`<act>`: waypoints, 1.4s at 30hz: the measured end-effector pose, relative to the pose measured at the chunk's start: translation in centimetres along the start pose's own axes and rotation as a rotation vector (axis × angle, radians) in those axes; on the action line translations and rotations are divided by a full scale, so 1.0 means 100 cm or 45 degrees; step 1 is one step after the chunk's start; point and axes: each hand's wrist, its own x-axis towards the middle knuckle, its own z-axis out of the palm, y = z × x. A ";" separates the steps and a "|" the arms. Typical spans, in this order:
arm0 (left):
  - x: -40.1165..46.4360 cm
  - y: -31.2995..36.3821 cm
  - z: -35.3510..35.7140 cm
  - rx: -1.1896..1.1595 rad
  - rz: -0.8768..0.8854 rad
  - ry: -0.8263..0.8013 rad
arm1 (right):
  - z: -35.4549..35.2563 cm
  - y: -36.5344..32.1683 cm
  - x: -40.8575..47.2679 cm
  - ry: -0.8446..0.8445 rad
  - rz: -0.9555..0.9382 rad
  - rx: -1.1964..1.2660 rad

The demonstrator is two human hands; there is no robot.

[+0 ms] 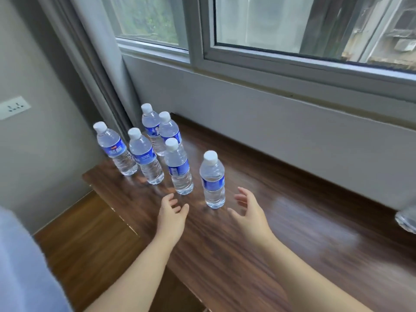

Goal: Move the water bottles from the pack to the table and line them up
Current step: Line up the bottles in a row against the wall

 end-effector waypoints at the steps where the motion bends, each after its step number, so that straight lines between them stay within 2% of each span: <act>1: 0.012 0.003 -0.006 -0.021 0.019 0.007 | 0.009 -0.004 0.005 0.012 0.014 0.020; 6: 0.074 0.012 -0.019 0.004 0.135 -0.107 | 0.048 -0.020 0.027 0.106 -0.007 0.166; 9: 0.100 0.014 -0.016 -0.038 0.212 -0.215 | 0.068 -0.019 0.037 0.271 -0.024 0.216; 16: 0.114 0.021 -0.003 -0.140 0.260 -0.236 | 0.092 -0.025 0.052 0.544 -0.015 0.188; 22: 0.114 0.015 0.002 -0.158 0.287 -0.271 | 0.087 -0.015 0.052 0.580 0.025 0.289; 30: 0.088 0.035 0.055 -0.131 0.340 -0.490 | 0.019 0.001 0.041 0.630 0.039 0.337; 35: 0.065 0.061 0.104 -0.129 0.362 -0.734 | -0.044 0.021 0.034 0.676 0.059 0.337; 42: 0.032 0.092 0.190 -0.041 0.466 -1.017 | -0.130 0.051 0.022 0.897 0.104 0.348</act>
